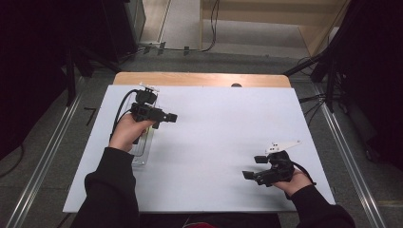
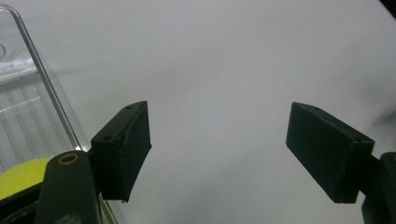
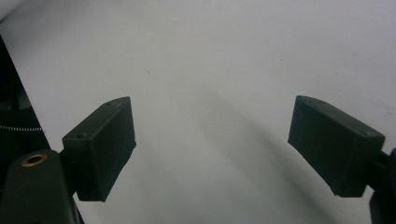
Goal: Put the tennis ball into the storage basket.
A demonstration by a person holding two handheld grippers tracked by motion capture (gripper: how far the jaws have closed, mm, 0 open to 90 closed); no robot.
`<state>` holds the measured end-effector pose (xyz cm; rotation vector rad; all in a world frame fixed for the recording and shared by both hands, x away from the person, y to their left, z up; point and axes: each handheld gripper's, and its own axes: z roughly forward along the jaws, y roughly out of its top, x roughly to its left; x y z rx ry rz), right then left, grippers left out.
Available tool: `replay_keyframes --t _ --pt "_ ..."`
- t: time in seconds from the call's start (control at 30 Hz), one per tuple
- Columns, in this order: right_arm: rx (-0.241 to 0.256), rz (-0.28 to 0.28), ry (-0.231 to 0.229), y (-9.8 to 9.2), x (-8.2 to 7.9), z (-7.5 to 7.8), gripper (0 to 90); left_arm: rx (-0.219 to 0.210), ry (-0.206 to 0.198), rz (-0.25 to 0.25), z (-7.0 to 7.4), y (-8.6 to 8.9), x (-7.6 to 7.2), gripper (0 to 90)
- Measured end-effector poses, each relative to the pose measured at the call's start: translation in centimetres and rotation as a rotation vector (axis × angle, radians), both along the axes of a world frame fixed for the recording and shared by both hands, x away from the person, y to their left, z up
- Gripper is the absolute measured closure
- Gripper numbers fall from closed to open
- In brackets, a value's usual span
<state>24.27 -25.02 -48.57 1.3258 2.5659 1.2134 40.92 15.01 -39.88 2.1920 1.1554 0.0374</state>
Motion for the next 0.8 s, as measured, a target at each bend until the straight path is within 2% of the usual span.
replay_keyframes --t 0.13,0.5,0.8 --pt "0.001 -0.001 -0.001 0.0 0.0 0.0 12.8 -0.026 0.006 0.001 -0.2 -0.2 -0.4 22.7" --pt "0.005 -0.006 -0.002 -0.1 0.0 0.0 12.8 -0.056 -0.008 -0.032 -0.5 -0.6 -1.9 22.7" --pt "0.007 -0.009 -0.002 -0.1 0.0 0.1 12.8 -0.06 -0.017 -0.051 -1.0 -0.7 -3.0 22.7"
